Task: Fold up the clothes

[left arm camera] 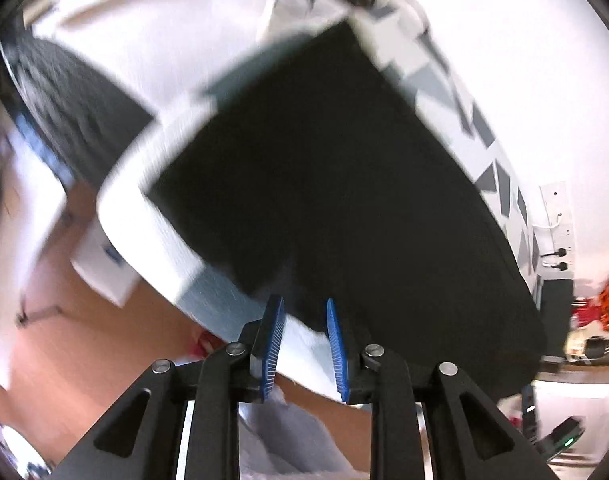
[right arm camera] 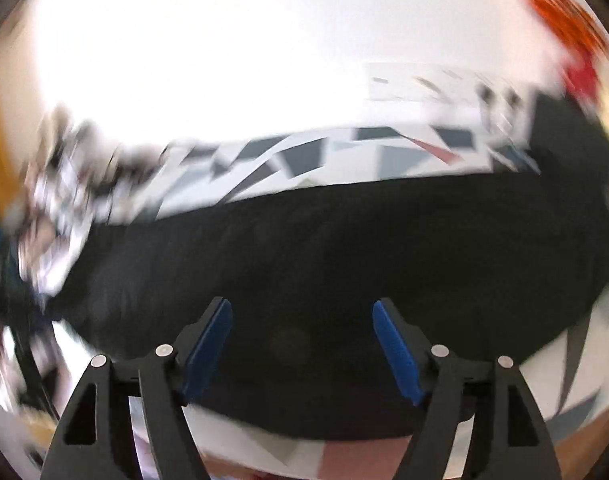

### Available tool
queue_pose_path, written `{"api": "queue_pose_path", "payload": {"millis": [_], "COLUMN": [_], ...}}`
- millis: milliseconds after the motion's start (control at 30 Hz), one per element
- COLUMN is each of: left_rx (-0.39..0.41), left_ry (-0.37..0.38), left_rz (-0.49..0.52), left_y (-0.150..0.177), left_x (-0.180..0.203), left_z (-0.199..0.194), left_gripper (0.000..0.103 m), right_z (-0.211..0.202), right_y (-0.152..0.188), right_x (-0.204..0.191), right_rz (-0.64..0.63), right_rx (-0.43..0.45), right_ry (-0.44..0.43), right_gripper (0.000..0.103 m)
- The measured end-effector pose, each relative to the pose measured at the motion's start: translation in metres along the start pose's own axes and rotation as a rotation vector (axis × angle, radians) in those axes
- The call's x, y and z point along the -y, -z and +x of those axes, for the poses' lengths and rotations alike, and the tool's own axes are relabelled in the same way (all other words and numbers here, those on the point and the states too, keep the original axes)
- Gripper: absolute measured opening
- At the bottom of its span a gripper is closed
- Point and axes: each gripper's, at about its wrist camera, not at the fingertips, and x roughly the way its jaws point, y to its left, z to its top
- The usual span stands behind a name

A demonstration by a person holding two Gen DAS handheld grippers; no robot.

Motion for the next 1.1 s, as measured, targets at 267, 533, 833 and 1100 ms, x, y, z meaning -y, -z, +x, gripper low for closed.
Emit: {"api": "queue_pose_path", "payload": {"millis": [267,533,833,1100], "left_rx": [0.028,-0.005,0.031,0.02], "left_ry": [-0.004,-0.196,-0.317,-0.331], "left_rz": [0.125,0.373,0.427,0.421], "left_y": [-0.01,-0.006,-0.007,0.014], "left_x": [0.036,0.093,0.106,0.108], "left_z": [0.012,0.082,0.101,0.094], "left_gripper": [0.048,0.05,0.081,0.082], "right_z": [0.026,-0.032,-0.028,-0.002], "right_y": [0.005,0.027,0.073,0.073], "right_x": [0.037,0.106,0.094,0.079], "right_rz": [0.22,0.418,0.113,0.141], "right_rx": [-0.067,0.063,-0.075,-0.015], "right_ry": [0.094,0.388,0.522,0.486], "right_gripper": [0.096,0.103,0.103,0.103]}}
